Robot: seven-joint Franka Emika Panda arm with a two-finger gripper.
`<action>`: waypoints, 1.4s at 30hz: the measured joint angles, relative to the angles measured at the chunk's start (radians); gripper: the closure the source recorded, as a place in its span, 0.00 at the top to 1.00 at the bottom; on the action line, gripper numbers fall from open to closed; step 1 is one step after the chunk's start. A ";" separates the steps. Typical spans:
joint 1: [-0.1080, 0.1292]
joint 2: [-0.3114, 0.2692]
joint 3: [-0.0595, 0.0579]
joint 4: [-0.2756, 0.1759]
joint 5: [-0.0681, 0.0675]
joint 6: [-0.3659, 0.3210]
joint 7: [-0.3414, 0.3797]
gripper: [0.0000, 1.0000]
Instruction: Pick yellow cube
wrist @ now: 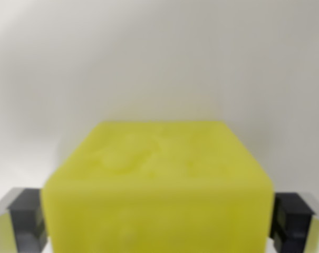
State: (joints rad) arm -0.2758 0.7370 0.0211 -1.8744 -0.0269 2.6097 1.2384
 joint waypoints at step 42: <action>0.001 -0.189 0.000 -0.046 0.008 -0.142 -0.006 0.00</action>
State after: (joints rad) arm -0.2752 0.5482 0.0212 -1.9202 -0.0185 2.4675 1.2325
